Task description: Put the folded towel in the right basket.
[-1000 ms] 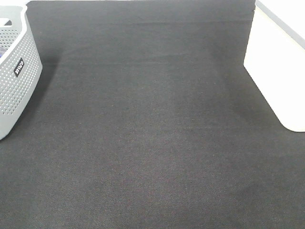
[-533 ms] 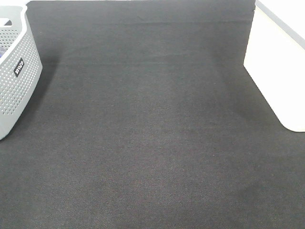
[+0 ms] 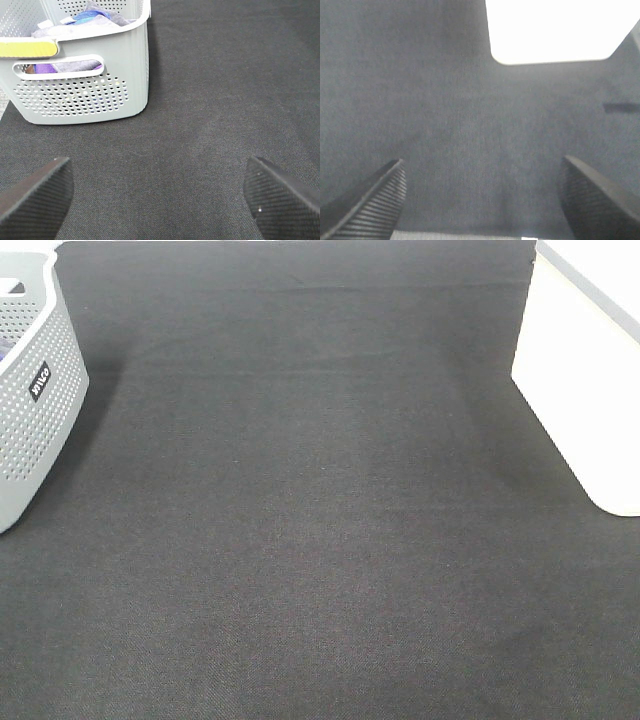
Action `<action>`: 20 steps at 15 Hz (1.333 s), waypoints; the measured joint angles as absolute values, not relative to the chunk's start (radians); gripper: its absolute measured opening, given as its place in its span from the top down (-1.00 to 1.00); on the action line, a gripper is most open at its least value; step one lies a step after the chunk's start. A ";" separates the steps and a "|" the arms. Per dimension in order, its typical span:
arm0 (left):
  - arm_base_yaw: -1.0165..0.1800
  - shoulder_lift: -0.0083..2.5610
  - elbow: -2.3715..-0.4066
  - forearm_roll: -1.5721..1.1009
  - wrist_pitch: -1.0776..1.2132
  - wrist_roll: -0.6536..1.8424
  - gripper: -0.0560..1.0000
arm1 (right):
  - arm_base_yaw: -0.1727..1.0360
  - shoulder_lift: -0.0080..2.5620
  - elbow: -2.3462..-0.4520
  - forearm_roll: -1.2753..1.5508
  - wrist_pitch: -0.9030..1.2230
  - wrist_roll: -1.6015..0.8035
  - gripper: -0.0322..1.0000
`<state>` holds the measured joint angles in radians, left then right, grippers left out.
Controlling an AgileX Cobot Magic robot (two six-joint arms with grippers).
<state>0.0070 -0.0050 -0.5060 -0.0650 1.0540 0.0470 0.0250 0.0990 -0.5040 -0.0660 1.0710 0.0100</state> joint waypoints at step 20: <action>0.007 -0.005 -0.506 -0.065 1.054 0.047 -0.76 | 0.025 -0.006 -0.504 -0.066 1.071 0.010 -0.58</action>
<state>0.0070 -0.0050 -0.5060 -0.0650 1.0540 0.0470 0.0250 -0.0060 -0.5040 -0.0660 1.0710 0.0100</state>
